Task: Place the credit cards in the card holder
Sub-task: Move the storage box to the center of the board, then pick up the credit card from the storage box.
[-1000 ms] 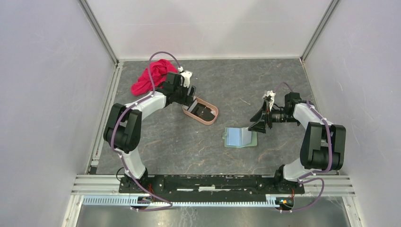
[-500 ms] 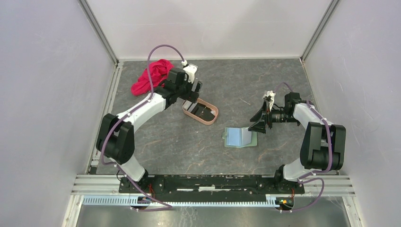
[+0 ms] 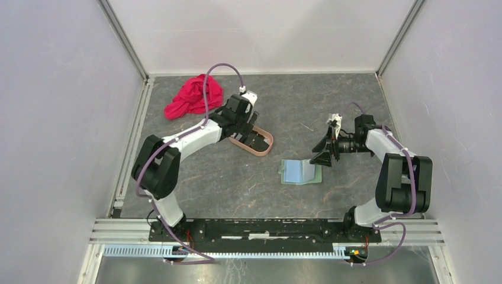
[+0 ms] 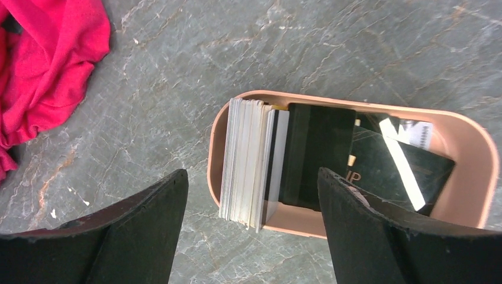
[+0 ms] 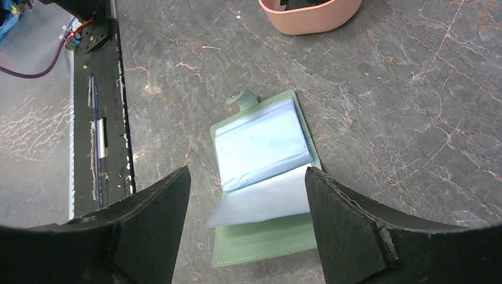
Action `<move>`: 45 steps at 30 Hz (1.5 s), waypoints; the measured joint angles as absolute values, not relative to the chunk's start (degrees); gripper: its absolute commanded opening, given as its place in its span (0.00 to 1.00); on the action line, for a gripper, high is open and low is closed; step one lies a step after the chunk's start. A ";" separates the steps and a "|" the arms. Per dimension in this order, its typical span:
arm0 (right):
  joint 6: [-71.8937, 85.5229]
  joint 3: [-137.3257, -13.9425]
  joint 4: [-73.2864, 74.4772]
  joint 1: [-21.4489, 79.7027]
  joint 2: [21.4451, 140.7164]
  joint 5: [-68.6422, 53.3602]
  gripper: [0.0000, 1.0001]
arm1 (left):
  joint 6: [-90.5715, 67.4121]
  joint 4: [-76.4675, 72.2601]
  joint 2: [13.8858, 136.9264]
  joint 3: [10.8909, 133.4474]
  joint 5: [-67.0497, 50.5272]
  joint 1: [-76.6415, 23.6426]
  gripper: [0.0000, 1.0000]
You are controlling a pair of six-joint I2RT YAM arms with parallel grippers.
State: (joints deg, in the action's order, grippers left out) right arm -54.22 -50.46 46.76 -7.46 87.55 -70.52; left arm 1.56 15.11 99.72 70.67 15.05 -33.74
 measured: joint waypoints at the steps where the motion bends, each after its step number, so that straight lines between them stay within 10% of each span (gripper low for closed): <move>1: -54.00 -50.46 46.50 -7.38 87.48 -70.35 0.78 | 1.58 15.16 100.44 70.67 15.42 -33.69 0.85; 45: -53.21 -50.46 45.50 -7.16 87.33 -69.78 0.78 | 3.44 20.10 108.60 76.03 17.74 -31.97 0.64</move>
State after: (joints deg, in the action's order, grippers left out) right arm -53.21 -50.46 45.50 -7.16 87.33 -69.78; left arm 3.44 20.10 108.60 76.03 17.74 -31.97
